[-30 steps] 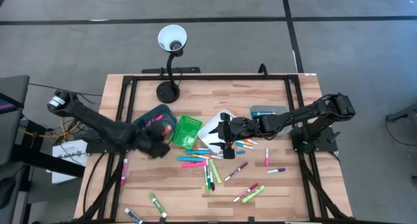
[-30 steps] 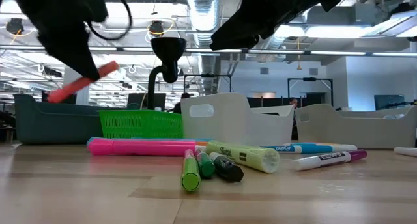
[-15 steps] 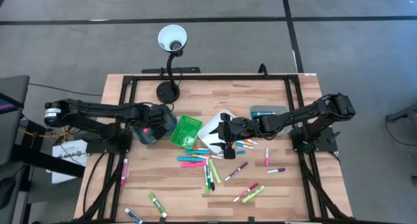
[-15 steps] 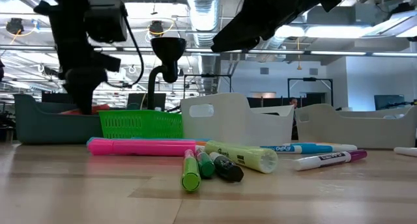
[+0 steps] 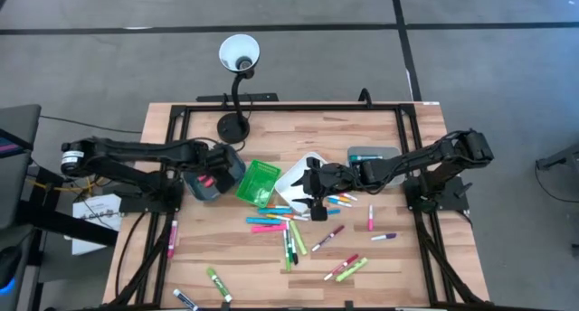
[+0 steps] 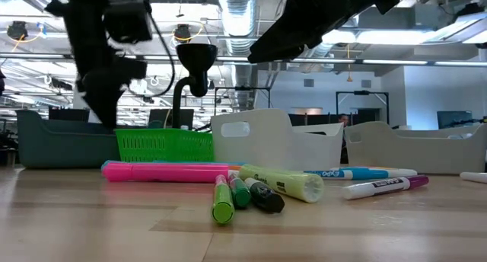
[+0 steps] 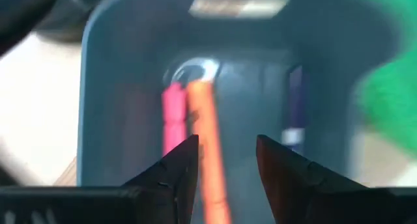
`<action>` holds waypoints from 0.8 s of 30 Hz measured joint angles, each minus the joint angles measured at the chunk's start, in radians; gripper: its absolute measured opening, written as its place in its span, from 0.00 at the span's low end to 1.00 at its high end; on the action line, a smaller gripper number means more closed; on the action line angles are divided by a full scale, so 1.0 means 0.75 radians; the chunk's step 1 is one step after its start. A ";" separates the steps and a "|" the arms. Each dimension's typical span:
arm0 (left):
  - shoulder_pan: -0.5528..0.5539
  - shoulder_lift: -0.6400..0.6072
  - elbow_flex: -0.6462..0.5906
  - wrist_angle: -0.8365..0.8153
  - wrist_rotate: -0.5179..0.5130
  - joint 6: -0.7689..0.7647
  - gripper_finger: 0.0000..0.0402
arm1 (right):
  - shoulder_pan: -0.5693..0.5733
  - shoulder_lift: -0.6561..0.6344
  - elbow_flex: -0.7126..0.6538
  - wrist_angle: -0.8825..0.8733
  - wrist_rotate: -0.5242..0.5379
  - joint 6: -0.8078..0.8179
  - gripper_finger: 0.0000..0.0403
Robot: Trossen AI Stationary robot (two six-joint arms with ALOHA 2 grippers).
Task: Pick & Place Markers
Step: Put the pink marker pen into the gray bin
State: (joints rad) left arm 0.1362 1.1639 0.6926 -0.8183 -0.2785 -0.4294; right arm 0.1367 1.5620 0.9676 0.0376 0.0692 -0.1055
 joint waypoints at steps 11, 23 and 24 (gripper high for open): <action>-0.324 -0.136 0.235 -0.134 0.350 -0.505 0.32 | -0.011 0.000 0.000 0.001 0.011 -0.045 0.51; -1.128 -0.021 0.235 -0.193 0.630 -1.725 0.30 | -0.011 0.000 0.000 -0.003 0.010 -0.047 0.51; -1.168 0.001 0.235 -0.249 0.628 -1.777 0.30 | -0.011 0.000 0.000 0.002 0.010 -0.047 0.51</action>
State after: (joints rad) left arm -0.7394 1.1649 0.8688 -1.0048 0.1925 -1.7624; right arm 0.1284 1.5620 0.9676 0.0389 0.0765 -0.1404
